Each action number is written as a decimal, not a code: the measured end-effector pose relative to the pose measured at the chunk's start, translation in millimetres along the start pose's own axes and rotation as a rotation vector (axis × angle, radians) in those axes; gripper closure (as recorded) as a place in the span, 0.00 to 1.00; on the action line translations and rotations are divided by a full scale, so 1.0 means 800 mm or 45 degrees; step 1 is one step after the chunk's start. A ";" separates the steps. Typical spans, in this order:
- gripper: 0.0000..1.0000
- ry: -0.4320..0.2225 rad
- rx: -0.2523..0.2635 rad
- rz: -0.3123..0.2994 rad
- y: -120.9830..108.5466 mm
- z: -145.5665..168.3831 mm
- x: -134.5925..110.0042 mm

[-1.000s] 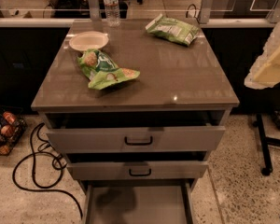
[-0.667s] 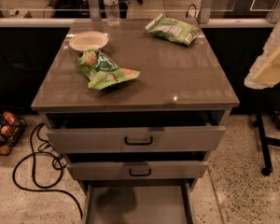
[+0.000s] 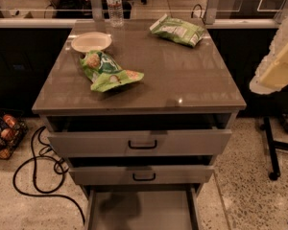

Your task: Place green rice chip bag into bottom drawer

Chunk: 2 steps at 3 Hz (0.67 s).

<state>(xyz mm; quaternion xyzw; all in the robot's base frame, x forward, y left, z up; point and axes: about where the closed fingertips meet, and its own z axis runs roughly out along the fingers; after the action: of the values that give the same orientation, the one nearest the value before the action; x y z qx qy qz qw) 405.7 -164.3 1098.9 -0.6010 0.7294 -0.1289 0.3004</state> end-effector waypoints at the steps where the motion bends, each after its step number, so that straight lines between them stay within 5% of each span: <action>1: 0.00 -0.093 0.026 0.125 -0.025 0.032 0.008; 2: 0.00 -0.254 0.088 0.333 -0.084 0.093 0.013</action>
Offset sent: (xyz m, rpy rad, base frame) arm 0.1960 -0.0305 -0.0454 0.5809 -0.1330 -0.2312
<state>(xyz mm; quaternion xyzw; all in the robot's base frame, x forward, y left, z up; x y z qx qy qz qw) 502.1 -177.8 1074.5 -0.5000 0.7630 -0.0535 0.4062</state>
